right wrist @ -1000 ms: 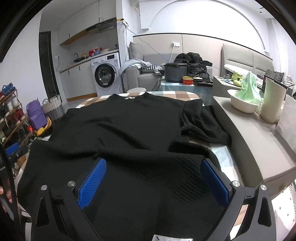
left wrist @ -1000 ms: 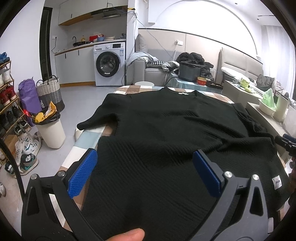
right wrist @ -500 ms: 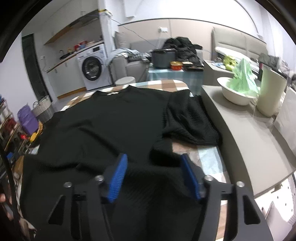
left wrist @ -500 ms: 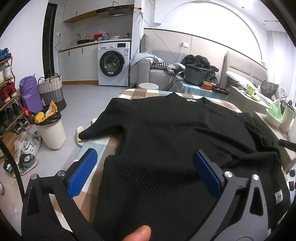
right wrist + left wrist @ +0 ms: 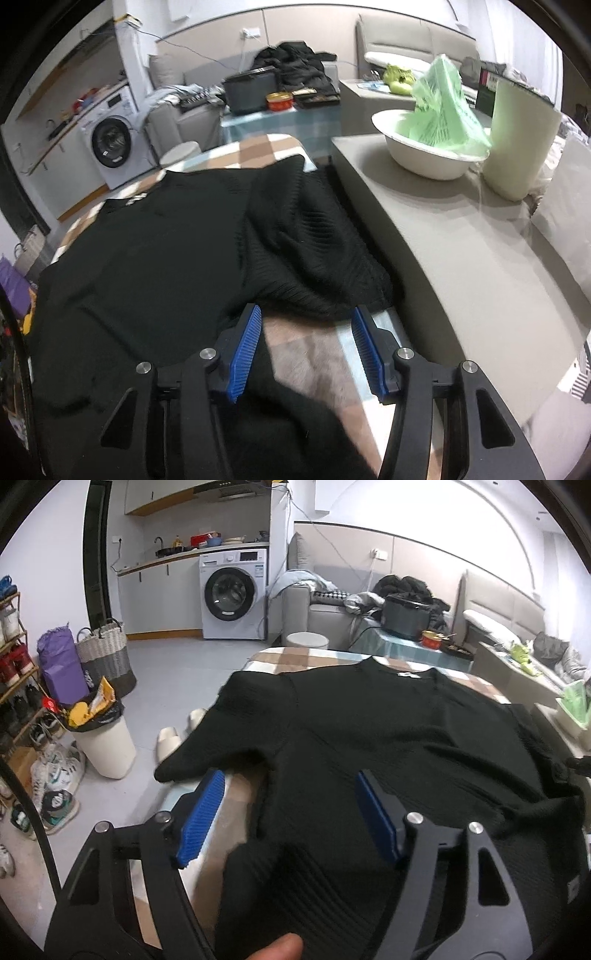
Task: Fold small clothes
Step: 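Grasp the black sweater's sleeve nearest the right tool with the right tool, then lift the sleeve and fold it across the sweater body with the right tool, then open the right tool to release the sleeve and withdraw it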
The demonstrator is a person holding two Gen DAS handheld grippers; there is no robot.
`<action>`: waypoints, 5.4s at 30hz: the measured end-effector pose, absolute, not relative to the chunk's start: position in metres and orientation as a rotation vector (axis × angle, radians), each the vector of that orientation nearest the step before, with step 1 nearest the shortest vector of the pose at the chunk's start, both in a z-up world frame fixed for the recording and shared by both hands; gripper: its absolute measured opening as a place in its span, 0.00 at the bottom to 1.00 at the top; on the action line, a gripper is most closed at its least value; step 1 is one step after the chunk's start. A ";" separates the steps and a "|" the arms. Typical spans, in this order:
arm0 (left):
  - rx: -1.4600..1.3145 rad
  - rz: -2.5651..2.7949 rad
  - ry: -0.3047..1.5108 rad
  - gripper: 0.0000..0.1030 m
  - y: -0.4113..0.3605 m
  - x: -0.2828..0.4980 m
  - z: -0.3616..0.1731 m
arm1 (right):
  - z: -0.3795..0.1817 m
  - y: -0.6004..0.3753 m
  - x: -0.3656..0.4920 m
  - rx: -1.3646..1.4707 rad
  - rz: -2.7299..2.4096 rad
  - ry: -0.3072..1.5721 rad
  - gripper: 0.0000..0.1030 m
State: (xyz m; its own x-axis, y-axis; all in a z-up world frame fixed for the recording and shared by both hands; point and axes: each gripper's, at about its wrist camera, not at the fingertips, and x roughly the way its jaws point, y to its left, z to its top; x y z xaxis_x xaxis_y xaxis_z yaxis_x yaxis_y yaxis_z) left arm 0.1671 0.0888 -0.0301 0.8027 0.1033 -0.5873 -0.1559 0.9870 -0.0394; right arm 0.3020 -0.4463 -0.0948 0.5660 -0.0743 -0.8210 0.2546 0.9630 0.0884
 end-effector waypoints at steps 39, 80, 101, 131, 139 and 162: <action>-0.128 0.154 0.624 0.99 0.098 0.219 -0.026 | -0.030 -0.396 0.339 -0.112 -0.049 0.836 0.50; -0.144 0.132 0.635 0.99 0.104 0.232 -0.030 | -0.048 -0.315 0.382 -0.295 0.354 0.845 0.06; -0.180 0.179 0.654 0.99 0.117 0.229 -0.032 | -0.092 -0.373 0.398 0.083 0.129 1.053 0.34; -0.169 0.177 0.670 0.99 0.117 0.242 -0.039 | -0.121 -0.233 0.405 -0.315 0.366 1.030 0.27; -0.174 0.178 0.671 0.99 0.117 0.241 -0.040 | -0.082 -0.347 0.397 0.281 0.186 0.887 0.07; -0.162 0.179 0.659 0.99 0.114 0.232 -0.037 | -0.082 -0.272 0.420 0.036 0.238 0.981 0.31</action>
